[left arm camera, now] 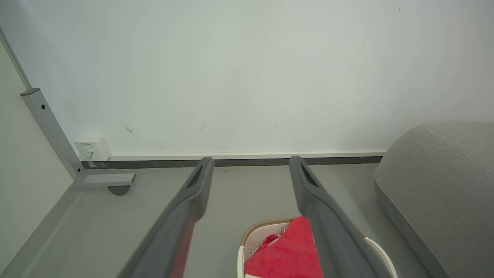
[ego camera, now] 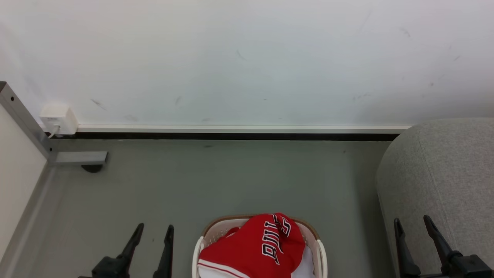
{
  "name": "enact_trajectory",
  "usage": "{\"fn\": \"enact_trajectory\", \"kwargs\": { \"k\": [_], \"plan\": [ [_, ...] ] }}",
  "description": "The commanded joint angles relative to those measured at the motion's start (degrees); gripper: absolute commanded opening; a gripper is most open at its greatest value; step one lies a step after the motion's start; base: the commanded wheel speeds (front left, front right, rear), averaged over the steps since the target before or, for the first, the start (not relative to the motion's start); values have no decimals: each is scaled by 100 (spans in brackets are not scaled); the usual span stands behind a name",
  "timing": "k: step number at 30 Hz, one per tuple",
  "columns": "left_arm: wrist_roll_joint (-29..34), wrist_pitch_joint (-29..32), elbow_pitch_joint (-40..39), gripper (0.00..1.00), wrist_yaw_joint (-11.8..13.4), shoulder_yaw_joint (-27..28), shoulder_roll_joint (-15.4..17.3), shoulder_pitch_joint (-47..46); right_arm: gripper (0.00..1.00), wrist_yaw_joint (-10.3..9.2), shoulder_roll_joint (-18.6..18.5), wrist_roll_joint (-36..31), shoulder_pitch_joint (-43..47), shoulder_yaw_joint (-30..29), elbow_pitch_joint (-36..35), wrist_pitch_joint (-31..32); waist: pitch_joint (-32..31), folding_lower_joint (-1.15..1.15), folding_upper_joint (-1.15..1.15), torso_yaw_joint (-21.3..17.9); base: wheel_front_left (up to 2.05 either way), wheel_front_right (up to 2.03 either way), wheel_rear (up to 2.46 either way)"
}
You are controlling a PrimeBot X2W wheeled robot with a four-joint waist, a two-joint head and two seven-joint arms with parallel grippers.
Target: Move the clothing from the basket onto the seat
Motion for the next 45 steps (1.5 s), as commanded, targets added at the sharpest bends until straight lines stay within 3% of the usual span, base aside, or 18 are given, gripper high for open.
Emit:
{"fn": "enact_trajectory", "kwargs": {
  "k": [1, 9, 16, 25, 30, 37, 45],
  "plan": [
    [-40, -4, 24, 100, -17, 39, 30, 20, 100, -12, 0, -5, 35, -1, -13, -22, 25, 0, 0, -29, 0, 0, 0],
    [-151, -4, 70, 100, -71, 34, 20, -175, 100, -12, 12, 65, -137, 78, -81, -21, 256, 0, 0, -210, 0, 0, 0],
    [68, -4, 464, 100, -164, -320, 48, -766, 100, -12, 26, 116, -420, 119, -226, -21, 816, 0, 0, -492, 0, 0, 0],
    [330, -3, 1998, 100, -235, -1160, 248, -1966, 100, -12, 58, 173, -937, 234, -444, -13, 1805, 0, 0, -919, 0, 0, 0],
    [412, 38, 2909, 100, -241, -1558, 194, -2559, 100, -12, 72, 253, -1212, 259, -572, -12, 2285, 0, 0, -1148, 0, 0, 0],
    [519, 743, 4124, 100, -235, -2271, 140, -3180, 100, -12, 71, 441, -1517, 339, -762, -12, 2840, 0, 0, -1397, 0, 0, 0],
    [574, 1327, 4919, 100, -236, -2694, 236, -3715, 100, -12, 71, 577, -1707, 351, -904, -12, 3249, 0, 0, -1528, 0, 0, 0]
  ]
}}
